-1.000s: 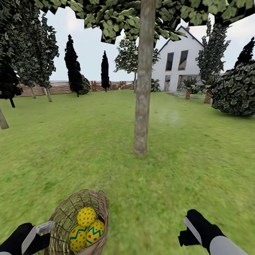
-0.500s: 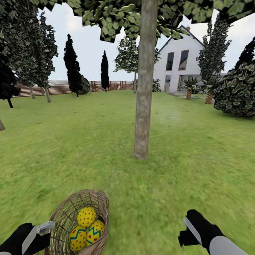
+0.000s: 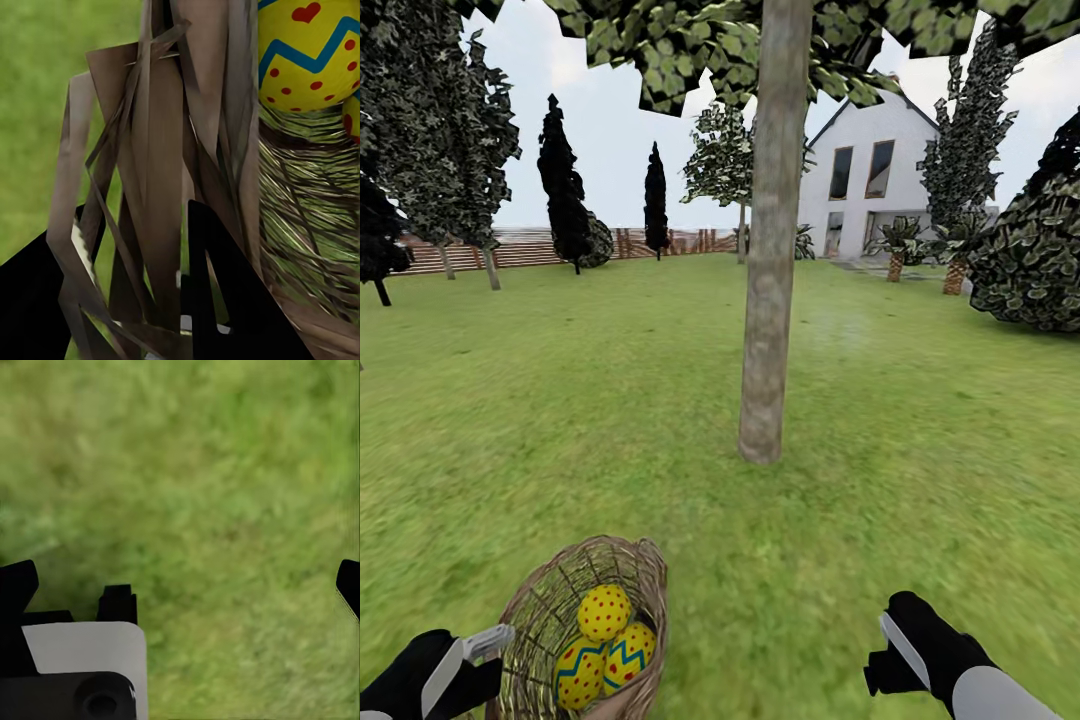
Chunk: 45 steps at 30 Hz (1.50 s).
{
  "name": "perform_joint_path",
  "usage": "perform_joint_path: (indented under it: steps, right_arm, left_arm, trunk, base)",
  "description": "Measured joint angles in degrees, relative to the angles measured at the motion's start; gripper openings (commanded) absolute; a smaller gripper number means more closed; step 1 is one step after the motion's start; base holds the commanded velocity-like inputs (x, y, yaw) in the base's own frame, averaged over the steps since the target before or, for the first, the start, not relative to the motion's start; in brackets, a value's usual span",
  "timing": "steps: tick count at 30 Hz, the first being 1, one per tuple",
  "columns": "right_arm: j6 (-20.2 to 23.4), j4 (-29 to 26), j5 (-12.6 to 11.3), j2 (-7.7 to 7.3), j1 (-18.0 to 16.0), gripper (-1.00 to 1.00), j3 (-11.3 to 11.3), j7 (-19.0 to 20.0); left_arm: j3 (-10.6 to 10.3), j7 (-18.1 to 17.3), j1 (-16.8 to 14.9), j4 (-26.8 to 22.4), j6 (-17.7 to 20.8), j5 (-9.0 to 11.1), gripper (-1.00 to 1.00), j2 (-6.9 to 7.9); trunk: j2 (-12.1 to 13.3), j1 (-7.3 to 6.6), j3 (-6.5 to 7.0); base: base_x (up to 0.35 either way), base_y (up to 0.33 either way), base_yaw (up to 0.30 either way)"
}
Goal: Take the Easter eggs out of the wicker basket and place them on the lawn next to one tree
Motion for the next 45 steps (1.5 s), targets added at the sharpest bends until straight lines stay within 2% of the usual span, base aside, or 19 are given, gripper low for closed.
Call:
perform_joint_path:
  steps: [45]
  right_arm:
    - [-1.39, 0.07, 0.09, 0.0, 0.0, 1.0, 0.02, 0.0]
  left_arm:
    - [0.04, 0.0, -0.01, -0.01, 0.03, 0.1, -1.0, -0.01]
  trunk:
    - [0.0, 0.0, 0.0]
  base:
    - [0.336, 0.0, 0.0]
